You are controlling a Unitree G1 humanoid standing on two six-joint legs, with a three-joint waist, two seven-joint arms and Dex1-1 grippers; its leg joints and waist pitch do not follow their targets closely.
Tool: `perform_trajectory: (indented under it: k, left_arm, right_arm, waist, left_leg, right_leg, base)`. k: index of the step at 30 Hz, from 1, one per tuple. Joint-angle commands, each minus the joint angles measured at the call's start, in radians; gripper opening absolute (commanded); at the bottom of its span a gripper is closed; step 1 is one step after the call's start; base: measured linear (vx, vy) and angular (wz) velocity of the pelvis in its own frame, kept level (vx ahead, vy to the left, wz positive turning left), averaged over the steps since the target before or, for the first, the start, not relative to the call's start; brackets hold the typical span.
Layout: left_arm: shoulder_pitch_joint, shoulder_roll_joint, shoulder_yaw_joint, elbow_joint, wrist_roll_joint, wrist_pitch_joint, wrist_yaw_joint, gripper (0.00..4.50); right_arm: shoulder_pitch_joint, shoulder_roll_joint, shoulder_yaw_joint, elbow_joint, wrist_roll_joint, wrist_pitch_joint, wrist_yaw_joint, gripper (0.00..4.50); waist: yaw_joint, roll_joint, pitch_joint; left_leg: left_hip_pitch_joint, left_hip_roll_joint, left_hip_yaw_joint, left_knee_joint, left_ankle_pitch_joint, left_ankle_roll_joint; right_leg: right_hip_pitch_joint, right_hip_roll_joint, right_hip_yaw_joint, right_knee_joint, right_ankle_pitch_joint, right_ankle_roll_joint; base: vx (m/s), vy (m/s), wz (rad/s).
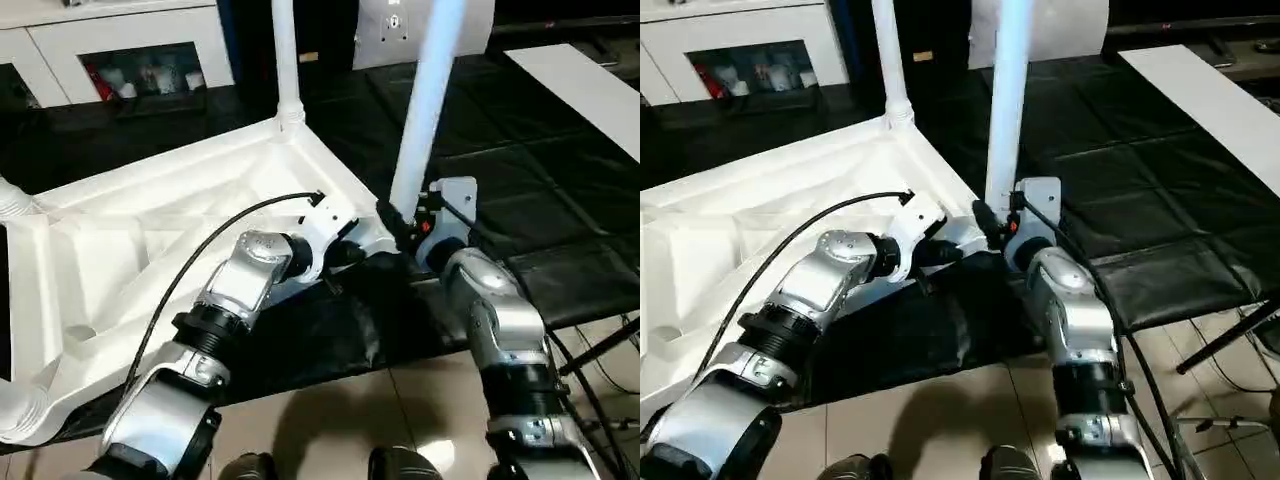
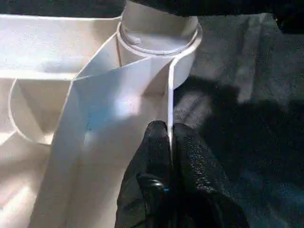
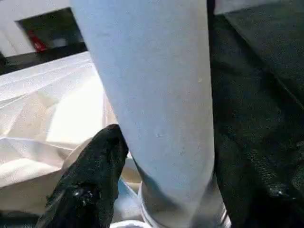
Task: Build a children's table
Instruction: Rotate leg to tighten
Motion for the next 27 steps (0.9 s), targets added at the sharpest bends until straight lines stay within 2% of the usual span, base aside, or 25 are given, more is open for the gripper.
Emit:
perform_trajectory:
  k: [1,2,4,5,6,7,8,9,11,12,14,16,18,20,21,22,23,25,27]
  left_arm:
    - [-0.014,0.012,-0.004,-0.084,-0.013,-0.052,-0.027,0.00]
    - [0.000,0.037,-0.018,-0.088,-0.012,-0.077,-0.062,0.00]
    - [0.014,0.062,-0.029,-0.091,-0.013,-0.101,-0.099,0.00]
    - [0.020,0.074,-0.032,-0.092,-0.015,-0.100,-0.116,0.00]
    - [0.033,0.099,-0.039,-0.101,-0.016,-0.106,-0.155,0.00]
    - [0.038,0.108,-0.040,-0.105,-0.019,-0.109,-0.169,0.00]
    - [0.038,0.109,-0.040,-0.106,-0.019,-0.110,-0.172,0.00]
    - [0.041,0.119,-0.039,-0.107,-0.024,-0.108,-0.188,0.00]
    - [0.050,0.167,-0.054,-0.096,-0.030,-0.157,-0.269,0.00]
    - [0.056,0.187,-0.060,-0.091,-0.041,-0.212,-0.320,0.00]
    - [0.066,0.209,-0.063,-0.092,-0.068,-0.248,-0.391,0.00]
    - [0.068,0.226,-0.075,-0.087,-0.068,-0.273,-0.425,0.00]
    - [0.067,0.251,-0.097,-0.081,-0.061,-0.299,-0.475,0.00]
    - [0.067,0.271,-0.114,-0.079,-0.056,-0.313,-0.515,0.00]
    - [0.067,0.272,-0.117,-0.079,-0.055,-0.315,-0.518,0.00]
    - [0.065,0.287,-0.137,-0.076,-0.047,-0.334,-0.553,0.00]
    - [0.064,0.293,-0.148,-0.076,-0.043,-0.344,-0.571,0.00]
    - [0.059,0.301,-0.161,-0.068,-0.037,-0.374,-0.603,0.00]
    - [0.052,0.304,-0.168,-0.062,-0.032,-0.393,-0.623,0.00]
  right_arm:
    - [0.065,-0.028,0.076,-0.047,0.018,0.005,0.118,3.25]
    - [0.081,-0.061,0.060,-0.064,0.036,0.002,0.146,3.25]
    - [0.093,-0.094,0.038,-0.075,0.066,0.002,0.173,3.55]
    - [0.098,-0.114,0.031,-0.079,0.078,-0.004,0.195,3.64]
    - [0.113,-0.174,0.043,-0.095,0.083,-0.018,0.265,3.68]
    - [0.119,-0.198,0.047,-0.103,0.084,-0.020,0.295,3.77]
    - [0.120,-0.202,0.048,-0.104,0.085,-0.021,0.300,3.86]
    - [0.125,-0.229,0.050,-0.113,0.088,-0.024,0.338,3.86]
    - [0.143,-0.336,0.079,-0.124,0.075,-0.068,0.491,3.86]
    - [0.146,-0.373,0.089,-0.131,0.084,-0.077,0.560,3.86]
    - [0.139,-0.420,0.105,-0.120,0.099,-0.102,0.653,3.86]
    - [0.128,-0.440,0.116,-0.101,0.107,-0.115,0.696,3.86]
    - [0.112,-0.464,0.139,-0.075,0.111,-0.138,0.758,3.86]
    - [0.097,-0.481,0.160,-0.056,0.110,-0.159,0.806,3.86]
    - [0.095,-0.482,0.162,-0.054,0.111,-0.160,0.812,3.86]
    - [0.072,-0.494,0.183,-0.030,0.115,-0.166,0.864,3.58]
    - [0.060,-0.499,0.194,-0.017,0.114,-0.170,0.890,3.49]
    - [0.040,-0.508,0.215,0.012,0.108,-0.185,0.947,3.44]
    - [0.020,-0.505,0.231,0.039,0.109,-0.191,0.995,3.15]
  waist:
    - [0.006,-0.002,-0.086]
    - [0.012,0.004,-0.083]
    - [0.013,0.002,-0.086]
    - [0.012,0.006,-0.084]
    - [0.012,0.007,-0.083]
    - [0.010,0.001,-0.082]
    - [0.012,0.002,-0.080]
    - [0.012,0.009,-0.079]
    - [0.013,0.003,-0.079]
    - [0.015,0.004,-0.079]
    - [0.016,0.003,-0.081]
    - [0.018,0.006,-0.080]
    - [0.024,0.004,-0.080]
    - [0.034,0.003,-0.080]
    - [0.041,0.006,-0.080]
    - [0.044,-0.002,-0.082]
    - [0.047,0.002,-0.081]
    - [0.051,0.001,-0.079]
    - [0.054,-0.011,-0.079]
  left_leg:
    - [0.016,0.042,-0.013,-0.061,-0.129,0.119]
    - [0.016,0.044,-0.014,-0.060,-0.127,0.122]
    - [0.015,0.043,-0.015,-0.060,-0.116,0.134]
    - [0.014,0.043,-0.014,-0.059,-0.121,0.134]
    - [0.014,0.043,-0.015,-0.060,-0.126,0.132]
    - [0.013,0.042,-0.014,-0.059,-0.136,0.131]
    - [0.014,0.042,-0.012,-0.058,-0.138,0.131]
    - [0.013,0.042,-0.013,-0.059,-0.138,0.130]
    - [0.013,0.041,-0.013,-0.059,-0.155,0.130]
    - [0.012,0.042,-0.014,-0.059,-0.155,0.135]
    - [0.011,0.042,-0.014,-0.057,-0.146,0.146]
    - [0.014,0.046,-0.013,-0.057,-0.143,0.152]
    - [0.016,0.049,-0.013,-0.058,-0.146,0.153]
    - [0.019,0.051,-0.011,-0.058,-0.145,0.146]
    - [0.023,0.053,-0.010,-0.059,-0.145,0.141]
    - [0.021,0.053,-0.011,-0.059,-0.142,0.140]
    - [0.020,0.053,-0.011,-0.060,-0.142,0.140]
    - [0.020,0.053,-0.010,-0.060,-0.155,0.135]
    - [0.019,0.053,-0.010,-0.060,-0.155,0.133]
  right_leg:
    - [0.072,-0.051,0.041,-0.067,-0.070,-0.282]
    - [0.072,-0.051,0.043,-0.065,-0.066,-0.280]
    - [0.074,-0.052,0.043,-0.063,-0.046,-0.282]
    - [0.072,-0.052,0.042,-0.063,-0.047,-0.286]
    - [0.074,-0.051,0.041,-0.064,-0.054,-0.285]
    - [0.076,-0.050,0.041,-0.066,-0.069,-0.283]
    - [0.074,-0.052,0.042,-0.068,-0.087,-0.283]
    - [0.073,-0.053,0.043,-0.067,-0.095,-0.283]
    - [0.075,-0.052,0.041,-0.072,-0.123,-0.273]
    - [0.075,-0.052,0.042,-0.071,-0.126,-0.271]
    - [0.077,-0.053,0.041,-0.068,-0.109,-0.275]
    - [0.071,-0.052,0.040,-0.067,-0.105,-0.282]
    - [0.068,-0.053,0.040,-0.066,-0.120,-0.287]
    - [0.066,-0.052,0.042,-0.066,-0.126,-0.289]
    - [0.062,-0.053,0.043,-0.064,-0.125,-0.293]
    - [0.065,-0.053,0.042,-0.061,-0.117,-0.296]
    - [0.064,-0.054,0.042,-0.061,-0.120,-0.294]
    - [0.064,-0.057,0.043,-0.063,-0.139,-0.290]
    - [0.066,-0.058,0.044,-0.064,-0.159,-0.286]
  base:
    - [0.000,0.000,0.00]
    - [0.000,0.000,0.00]
    - [0.000,0.000,0.00]
    - [0.000,0.000,0.00]
    - [0.000,0.000,0.00]
    - [0.000,0.000,0.00]
    - [0.000,0.000,0.00]
    - [0.000,0.000,0.00]
    - [0.000,0.000,0.00]
    - [0.000,0.000,0.00]
    - [0.000,0.000,0.00]
    - [0.000,0.000,0.00]
    - [0.000,0.000,0.00]
    - [0.000,0.000,0.00]
    - [0.000,0.000,0.00]
    - [0.000,0.000,0.00]
    - [0.000,0.000,0.00]
    - [0.000,0.000,0.00]
    - [0.000,0.000,0.00]
